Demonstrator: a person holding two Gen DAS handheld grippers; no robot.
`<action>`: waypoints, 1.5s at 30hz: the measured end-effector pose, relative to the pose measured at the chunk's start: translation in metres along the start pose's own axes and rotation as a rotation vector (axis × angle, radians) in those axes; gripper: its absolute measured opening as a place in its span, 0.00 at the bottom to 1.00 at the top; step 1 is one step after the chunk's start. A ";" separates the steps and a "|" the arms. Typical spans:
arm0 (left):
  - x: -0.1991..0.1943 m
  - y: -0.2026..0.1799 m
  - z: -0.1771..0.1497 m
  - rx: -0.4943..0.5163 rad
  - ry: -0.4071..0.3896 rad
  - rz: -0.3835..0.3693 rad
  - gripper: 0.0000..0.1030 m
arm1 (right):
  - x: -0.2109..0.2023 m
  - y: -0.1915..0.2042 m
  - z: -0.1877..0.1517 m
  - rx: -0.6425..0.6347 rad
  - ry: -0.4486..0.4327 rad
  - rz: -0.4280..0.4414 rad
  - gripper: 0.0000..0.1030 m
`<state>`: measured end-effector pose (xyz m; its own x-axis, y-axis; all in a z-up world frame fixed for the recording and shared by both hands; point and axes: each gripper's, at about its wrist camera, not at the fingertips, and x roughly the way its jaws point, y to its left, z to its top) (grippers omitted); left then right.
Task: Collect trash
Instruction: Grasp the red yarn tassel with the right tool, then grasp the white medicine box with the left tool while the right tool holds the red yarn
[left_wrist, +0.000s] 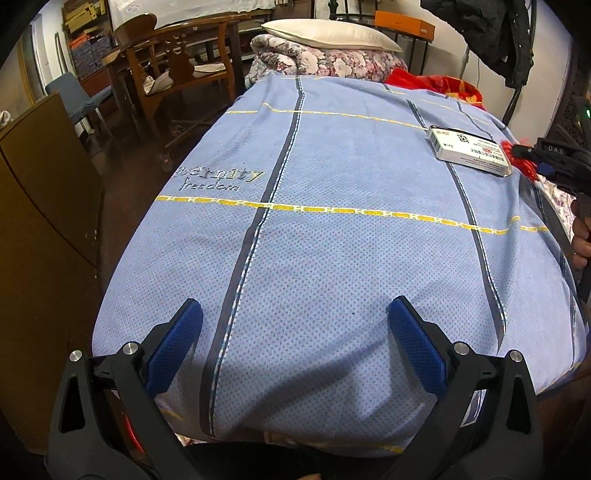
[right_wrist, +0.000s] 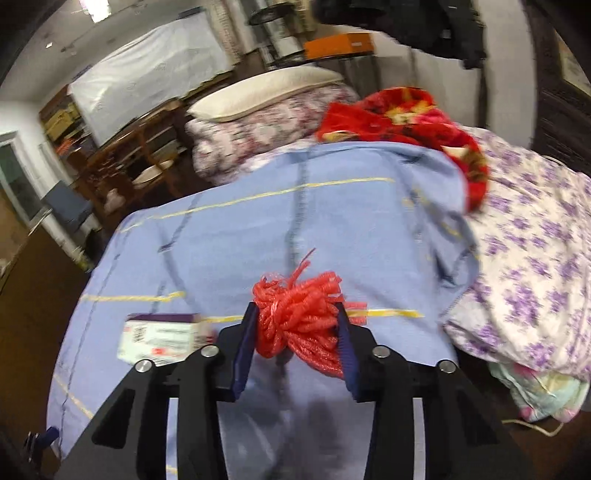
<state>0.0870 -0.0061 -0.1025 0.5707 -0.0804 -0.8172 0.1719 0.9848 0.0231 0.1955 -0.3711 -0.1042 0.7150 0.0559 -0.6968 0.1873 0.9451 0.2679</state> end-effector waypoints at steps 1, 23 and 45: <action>0.000 0.000 0.000 0.001 -0.001 0.000 0.95 | 0.000 0.006 -0.001 -0.006 0.001 0.020 0.37; -0.005 0.002 0.059 -0.052 -0.008 -0.096 0.94 | -0.042 0.081 -0.055 -0.187 -0.053 0.167 0.40; 0.050 -0.040 0.096 -0.038 -0.002 -0.092 0.53 | -0.008 0.047 -0.050 0.010 0.037 0.124 0.44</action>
<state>0.1861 -0.0645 -0.0892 0.5551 -0.1708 -0.8140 0.1934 0.9784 -0.0734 0.1647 -0.3111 -0.1192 0.7080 0.1836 -0.6820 0.1060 0.9271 0.3596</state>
